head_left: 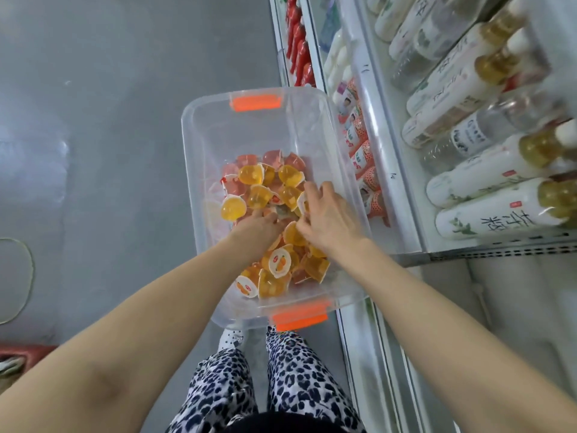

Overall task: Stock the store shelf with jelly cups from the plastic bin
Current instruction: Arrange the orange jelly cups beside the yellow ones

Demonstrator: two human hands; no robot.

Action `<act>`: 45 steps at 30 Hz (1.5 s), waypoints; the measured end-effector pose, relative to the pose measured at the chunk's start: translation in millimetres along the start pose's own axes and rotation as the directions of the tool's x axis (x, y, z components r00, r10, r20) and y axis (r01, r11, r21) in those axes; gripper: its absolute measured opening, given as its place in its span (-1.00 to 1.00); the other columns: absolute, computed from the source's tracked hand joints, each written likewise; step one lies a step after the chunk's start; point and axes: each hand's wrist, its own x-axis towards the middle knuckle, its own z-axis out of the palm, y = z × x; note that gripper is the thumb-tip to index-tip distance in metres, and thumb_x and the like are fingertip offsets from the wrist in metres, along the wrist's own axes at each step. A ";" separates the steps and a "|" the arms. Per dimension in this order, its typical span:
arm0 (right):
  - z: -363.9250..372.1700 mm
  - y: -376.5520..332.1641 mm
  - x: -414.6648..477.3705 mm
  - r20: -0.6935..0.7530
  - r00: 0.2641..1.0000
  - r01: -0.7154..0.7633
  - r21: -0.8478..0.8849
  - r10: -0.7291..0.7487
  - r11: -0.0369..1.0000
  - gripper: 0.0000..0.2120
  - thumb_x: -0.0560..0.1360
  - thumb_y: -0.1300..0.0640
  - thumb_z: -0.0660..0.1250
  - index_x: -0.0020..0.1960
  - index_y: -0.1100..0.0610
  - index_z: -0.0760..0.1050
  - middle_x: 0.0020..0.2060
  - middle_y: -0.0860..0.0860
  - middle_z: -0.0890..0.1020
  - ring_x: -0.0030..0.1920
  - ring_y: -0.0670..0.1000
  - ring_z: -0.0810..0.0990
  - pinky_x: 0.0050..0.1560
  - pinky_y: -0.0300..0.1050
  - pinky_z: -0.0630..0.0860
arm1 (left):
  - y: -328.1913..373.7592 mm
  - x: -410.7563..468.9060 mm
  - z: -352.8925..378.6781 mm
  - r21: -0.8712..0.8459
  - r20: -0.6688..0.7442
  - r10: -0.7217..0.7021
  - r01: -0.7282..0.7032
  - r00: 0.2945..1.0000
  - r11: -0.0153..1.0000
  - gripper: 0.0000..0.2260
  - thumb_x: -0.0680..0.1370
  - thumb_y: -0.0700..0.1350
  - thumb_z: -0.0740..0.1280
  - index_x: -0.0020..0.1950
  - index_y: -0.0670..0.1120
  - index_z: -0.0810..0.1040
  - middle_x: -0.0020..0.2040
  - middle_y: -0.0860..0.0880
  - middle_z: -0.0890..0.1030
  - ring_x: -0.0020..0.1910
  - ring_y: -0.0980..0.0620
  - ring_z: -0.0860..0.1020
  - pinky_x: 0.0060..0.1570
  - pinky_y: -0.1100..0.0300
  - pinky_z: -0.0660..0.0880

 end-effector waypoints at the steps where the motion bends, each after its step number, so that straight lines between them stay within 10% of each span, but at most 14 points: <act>1: -4.9 -0.8 -3.0 -0.037 0.999 -0.003 0.012 0.004 1.000 -0.52 0.52 0.01 0.25 0.37 0.15 0.24 0.08 0.15 0.44 -0.06 0.13 0.54 -0.12 -0.07 0.49 | -0.2 -1.9 -2.2 0.019 0.005 -0.002 0.001 1.000 1.000 -0.43 0.58 -0.14 0.30 0.55 -0.05 0.16 0.44 -0.14 0.33 0.35 -0.18 0.34 0.35 0.02 0.35; 7: -39.5 -6.7 -39.5 -0.230 0.971 -0.051 0.070 0.066 0.996 -0.58 0.49 -0.01 0.27 0.27 0.14 0.31 0.02 0.13 0.47 -0.12 0.06 0.46 -0.16 -0.10 0.41 | -10.0 -24.2 -19.4 -0.172 -0.078 -0.131 0.116 0.988 0.978 -0.56 0.51 -0.02 0.40 0.35 -0.09 0.43 0.17 -0.08 0.52 0.08 -0.07 0.54 -0.05 0.16 0.55; 12: -65.9 -16.9 -93.6 -0.404 0.894 -0.132 0.177 0.194 0.975 -0.56 0.44 0.04 0.30 0.28 0.16 0.39 0.07 0.15 0.49 0.00 0.17 0.52 0.01 0.00 0.43 | -13.9 -61.0 -45.2 -0.354 -0.233 -0.104 0.015 0.967 0.935 -0.49 0.47 0.09 0.37 0.37 -0.06 0.42 0.27 -0.07 0.48 0.10 -0.12 0.56 0.03 0.02 0.57; 26: -110.8 -20.4 -312.9 -0.694 0.534 -0.483 0.218 0.483 0.848 -0.61 0.48 -0.12 0.22 0.10 0.18 0.43 -0.11 0.12 0.54 -0.21 0.19 0.53 -0.29 -0.08 0.35 | 100.0 -154.0 -150.8 -0.184 -0.558 0.388 -0.565 0.734 0.804 -0.51 0.52 0.15 0.35 0.38 -0.04 0.44 0.19 -0.08 0.47 0.16 -0.09 0.49 0.09 0.03 0.45; 45: -147.9 28.0 -680.2 -0.686 -0.220 -0.741 0.580 0.693 0.338 -0.76 0.49 -0.03 0.31 0.09 0.05 0.44 -0.09 0.07 0.61 -0.05 0.15 0.54 -0.04 -0.04 0.39 | 383.0 -256.4 -257.9 -0.024 -0.671 0.693 -0.941 0.264 0.336 -0.54 0.43 0.04 0.42 0.32 0.07 0.49 0.25 0.07 0.52 0.24 0.08 0.48 0.20 0.22 0.35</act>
